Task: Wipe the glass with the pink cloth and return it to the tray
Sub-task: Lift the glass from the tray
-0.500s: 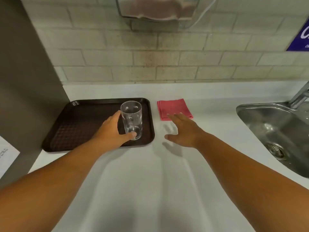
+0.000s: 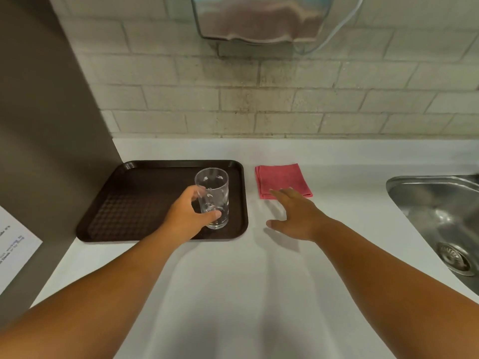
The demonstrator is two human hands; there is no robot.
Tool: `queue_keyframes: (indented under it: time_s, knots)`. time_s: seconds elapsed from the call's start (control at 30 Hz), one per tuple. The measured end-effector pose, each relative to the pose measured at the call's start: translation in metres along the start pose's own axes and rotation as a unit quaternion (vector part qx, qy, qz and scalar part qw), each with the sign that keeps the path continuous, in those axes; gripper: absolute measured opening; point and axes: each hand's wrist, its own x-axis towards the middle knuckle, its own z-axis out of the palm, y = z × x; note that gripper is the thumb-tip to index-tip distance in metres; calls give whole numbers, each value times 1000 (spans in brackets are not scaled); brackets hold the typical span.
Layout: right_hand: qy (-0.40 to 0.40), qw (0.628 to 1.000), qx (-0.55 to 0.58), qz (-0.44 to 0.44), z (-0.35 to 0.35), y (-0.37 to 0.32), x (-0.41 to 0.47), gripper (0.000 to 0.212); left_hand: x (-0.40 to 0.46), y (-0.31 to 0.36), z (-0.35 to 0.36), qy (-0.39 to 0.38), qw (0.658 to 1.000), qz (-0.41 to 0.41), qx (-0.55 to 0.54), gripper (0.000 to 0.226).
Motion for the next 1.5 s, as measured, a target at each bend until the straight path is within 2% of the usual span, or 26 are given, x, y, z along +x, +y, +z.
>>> queue_keyframes:
  time_s: [0.27, 0.4, 0.6, 0.73, 0.97, 1.1, 1.23, 1.3, 1.43, 1.5]
  knots:
    - [-23, 1000, -14, -2, 7, 11, 15, 94, -6, 5, 7, 15, 992, -26, -122, 54]
    - [-30, 998, -46, -4, 8, 19, 32, 91, -16, 23, -3, 4, 990, -6, -143, 53]
    - [-30, 996, -87, 3, 11, 32, 69, 86, -34, 69, -33, 5, 982, 39, -183, 64]
    - [-18, 991, -129, 2, 7, 41, 93, 86, -43, 84, -46, 7, 978, 52, -200, 55]
    - [-63, 987, -149, 21, 16, 35, 98, 75, -51, 100, -51, 4, 976, 65, -209, 55]
    - [-29, 988, -154, 12, 19, 33, 90, 69, -52, 101, -48, 1, 974, 67, -215, 54]
    - [48, 984, -172, 3, 17, 26, 76, 45, -52, 106, -43, -5, 974, 70, -215, 52]
    - [72, 980, -185, -4, 20, 21, 70, 42, -52, 107, -42, -8, 974, 72, -214, 52]
    - [29, 987, -154, -40, 19, 29, 70, 41, -53, 111, -42, -20, 974, 74, -212, 60]
    - [-1, 998, 11, -54, 8, 29, 65, 35, -54, 113, -42, -21, 974, 71, -214, 63]
